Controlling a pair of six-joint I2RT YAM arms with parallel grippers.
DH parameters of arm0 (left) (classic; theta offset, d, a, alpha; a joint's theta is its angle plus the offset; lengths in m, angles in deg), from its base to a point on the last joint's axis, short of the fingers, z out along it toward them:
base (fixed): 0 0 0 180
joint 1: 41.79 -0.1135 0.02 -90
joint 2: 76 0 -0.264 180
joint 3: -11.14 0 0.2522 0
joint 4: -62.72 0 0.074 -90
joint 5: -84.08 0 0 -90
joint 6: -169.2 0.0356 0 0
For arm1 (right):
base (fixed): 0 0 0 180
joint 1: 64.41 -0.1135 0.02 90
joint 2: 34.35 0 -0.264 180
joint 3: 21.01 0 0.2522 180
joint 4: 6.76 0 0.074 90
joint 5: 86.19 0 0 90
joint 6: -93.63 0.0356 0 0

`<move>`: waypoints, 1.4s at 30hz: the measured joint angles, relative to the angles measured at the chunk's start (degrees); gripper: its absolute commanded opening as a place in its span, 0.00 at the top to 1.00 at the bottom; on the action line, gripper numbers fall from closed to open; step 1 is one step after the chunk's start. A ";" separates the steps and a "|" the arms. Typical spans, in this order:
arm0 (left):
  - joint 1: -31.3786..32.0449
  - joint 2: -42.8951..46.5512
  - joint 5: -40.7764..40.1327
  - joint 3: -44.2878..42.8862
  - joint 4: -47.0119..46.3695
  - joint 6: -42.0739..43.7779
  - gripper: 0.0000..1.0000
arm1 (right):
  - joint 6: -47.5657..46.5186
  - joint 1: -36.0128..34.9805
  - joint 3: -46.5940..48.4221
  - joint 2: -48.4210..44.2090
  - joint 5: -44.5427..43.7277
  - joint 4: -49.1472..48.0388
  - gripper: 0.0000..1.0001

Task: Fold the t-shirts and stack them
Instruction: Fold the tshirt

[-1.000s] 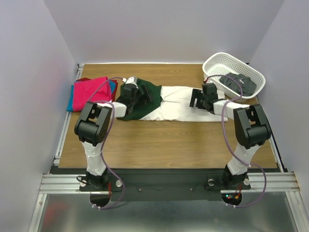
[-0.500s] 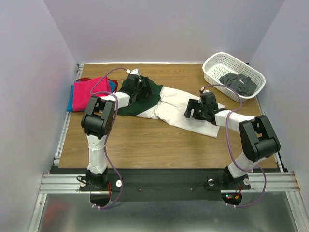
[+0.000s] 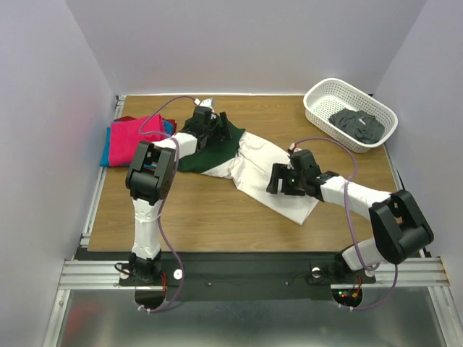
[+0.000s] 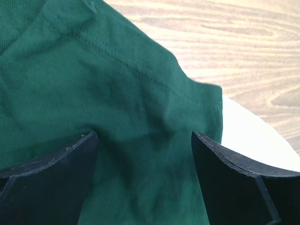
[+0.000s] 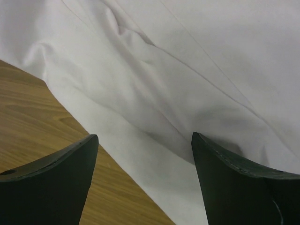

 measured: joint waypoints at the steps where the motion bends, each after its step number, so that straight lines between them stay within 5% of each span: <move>1: 0.09 0.39 -0.13 0.02 0.63 0.11 0.07 | -0.04 0.00 0.02 -0.96 -0.42 1.22 0.12; 12: 1.07 20.55 -1.66 11.80 1.09 0.37 0.07 | -3.96 0.00 5.62 -2.05 -11.50 5.95 0.09; 20: 1.03 16.06 -0.11 21.51 0.37 -0.24 0.07 | -5.97 0.00 5.92 2.95 -16.68 6.38 0.09; 42: -0.02 2.99 1.57 4.04 1.81 2.27 0.07 | 0.17 -0.02 0.24 0.79 -6.40 2.16 0.13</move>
